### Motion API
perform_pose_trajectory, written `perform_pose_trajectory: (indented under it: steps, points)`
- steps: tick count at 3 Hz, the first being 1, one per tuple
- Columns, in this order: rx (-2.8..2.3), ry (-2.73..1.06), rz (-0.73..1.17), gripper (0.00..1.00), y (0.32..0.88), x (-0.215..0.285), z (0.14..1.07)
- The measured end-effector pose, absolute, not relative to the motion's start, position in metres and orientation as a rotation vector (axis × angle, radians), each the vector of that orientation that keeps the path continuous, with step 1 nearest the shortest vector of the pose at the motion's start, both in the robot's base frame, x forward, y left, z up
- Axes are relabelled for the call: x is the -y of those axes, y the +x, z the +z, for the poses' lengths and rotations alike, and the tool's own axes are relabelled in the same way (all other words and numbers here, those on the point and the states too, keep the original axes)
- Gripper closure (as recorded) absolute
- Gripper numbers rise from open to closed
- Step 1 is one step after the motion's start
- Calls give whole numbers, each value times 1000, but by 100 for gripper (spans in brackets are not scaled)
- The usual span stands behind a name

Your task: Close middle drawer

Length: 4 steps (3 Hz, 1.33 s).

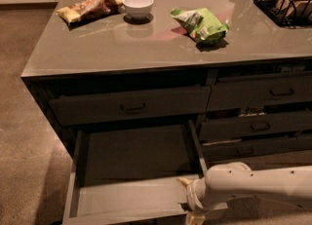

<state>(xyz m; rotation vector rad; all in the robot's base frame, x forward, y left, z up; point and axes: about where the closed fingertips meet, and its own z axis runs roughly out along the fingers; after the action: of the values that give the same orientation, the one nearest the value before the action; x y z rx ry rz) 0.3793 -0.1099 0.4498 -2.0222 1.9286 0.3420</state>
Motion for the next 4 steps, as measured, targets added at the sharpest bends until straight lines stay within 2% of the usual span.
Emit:
perform_pose_trajectory:
  steps: [1,2,4]
  points:
    - [-1910,-2063,318,23,385,104,422]
    - [-1901,-2073,312,30,398,102,407]
    - [-1909,-2012,279,33,454,116,406]
